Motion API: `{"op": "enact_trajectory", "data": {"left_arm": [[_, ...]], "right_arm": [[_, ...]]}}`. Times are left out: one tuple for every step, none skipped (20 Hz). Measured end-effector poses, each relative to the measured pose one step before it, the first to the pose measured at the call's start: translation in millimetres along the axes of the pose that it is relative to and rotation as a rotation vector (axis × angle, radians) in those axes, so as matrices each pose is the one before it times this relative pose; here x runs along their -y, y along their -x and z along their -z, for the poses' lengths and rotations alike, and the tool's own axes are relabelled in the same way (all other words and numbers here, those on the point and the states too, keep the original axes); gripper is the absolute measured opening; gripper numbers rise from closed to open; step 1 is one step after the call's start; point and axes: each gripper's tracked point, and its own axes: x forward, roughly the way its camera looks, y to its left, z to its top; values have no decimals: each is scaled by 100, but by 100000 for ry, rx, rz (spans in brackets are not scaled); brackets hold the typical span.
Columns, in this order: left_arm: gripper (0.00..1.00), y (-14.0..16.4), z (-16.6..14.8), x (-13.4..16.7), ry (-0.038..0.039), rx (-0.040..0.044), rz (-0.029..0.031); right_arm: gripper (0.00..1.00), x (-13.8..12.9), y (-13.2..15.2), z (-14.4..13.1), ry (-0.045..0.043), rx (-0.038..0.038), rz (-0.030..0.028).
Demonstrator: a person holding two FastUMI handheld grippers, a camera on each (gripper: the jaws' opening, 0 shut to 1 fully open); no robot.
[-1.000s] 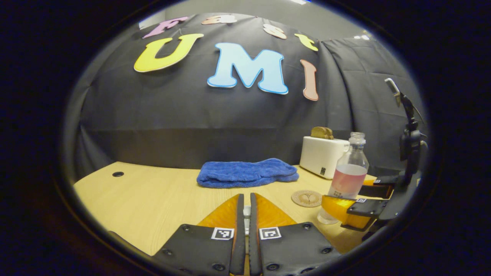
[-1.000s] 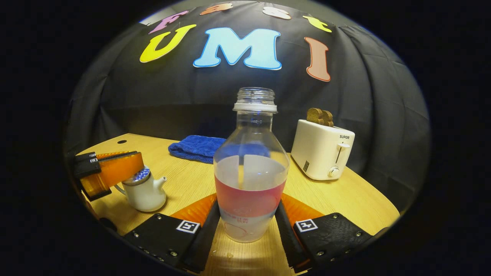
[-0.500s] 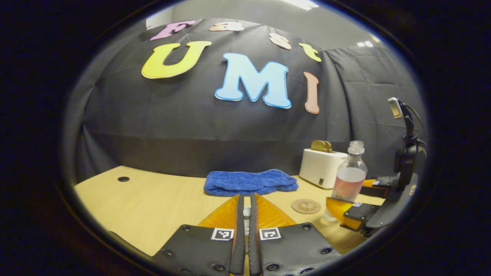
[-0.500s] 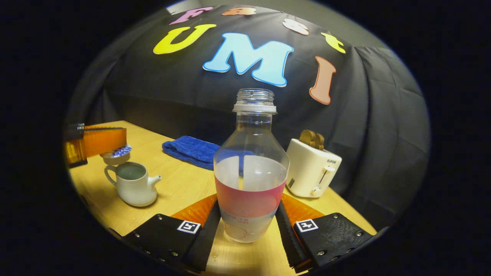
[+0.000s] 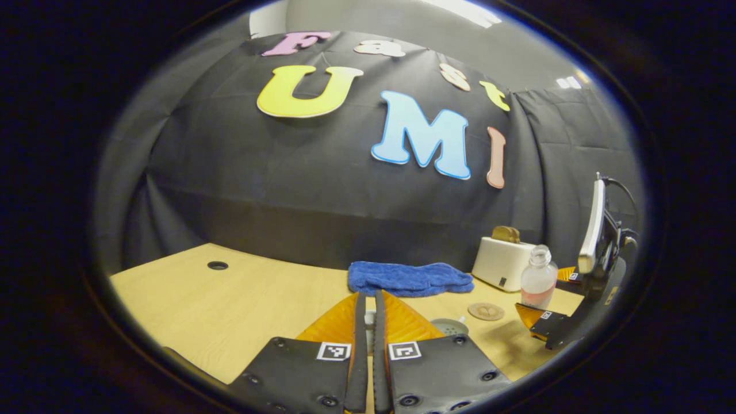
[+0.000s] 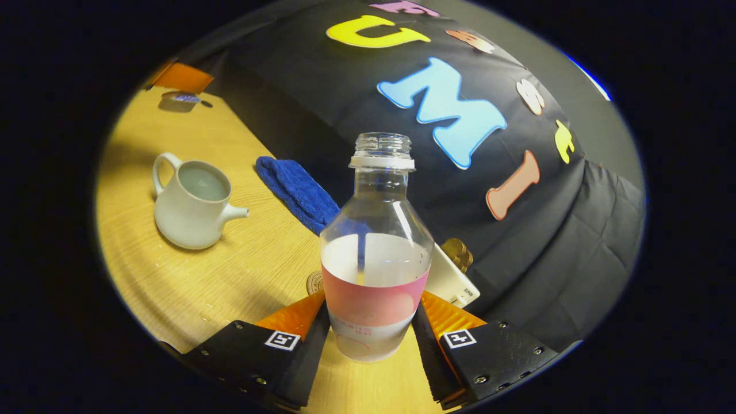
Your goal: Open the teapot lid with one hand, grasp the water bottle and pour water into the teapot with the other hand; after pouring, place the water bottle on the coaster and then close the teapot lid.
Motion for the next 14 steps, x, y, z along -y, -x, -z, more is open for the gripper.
{"op": "enact_trajectory", "data": {"left_arm": [[10,155,-231,-356,2521,802,-179],[12,260,-396,-200,2100,1208,-4],[12,80,-374,-212,1231,1073,-282],[10,66,-168,-321,437,651,-647],[12,48,-133,-286,537,703,-662],[12,-16,-68,81,698,369,140],[12,-5,-9,-18,513,-37,163],[12,-38,216,69,-65,-270,187],[12,-16,187,-154,-50,-447,-300],[12,-133,314,-3,318,-616,124],[12,-19,47,86,439,-498,252],[12,-20,199,79,158,-399,291],[12,-98,82,58,-178,-381,203],[12,48,71,-15,-111,-262,22]], "right_arm": [[76,79,-24,-496,5746,784,1227],[75,83,-195,-253,5805,429,804],[75,-9,-51,-249,5565,164,731],[75,-234,111,-64,5714,-117,140],[75,-132,8,-170,5524,23,333],[75,86,-132,-79,5911,172,609],[75,121,-230,-258,6242,298,1272],[75,456,-252,-266,5893,526,1396],[75,364,-313,-279,5482,766,1049],[75,242,-284,-256,4861,1104,697],[75,187,-153,-332,4314,1064,308],[75,148,-124,-370,4081,838,233],[75,105,-217,-181,4023,797,366],[75,356,-258,-146,4427,441,723]]}}
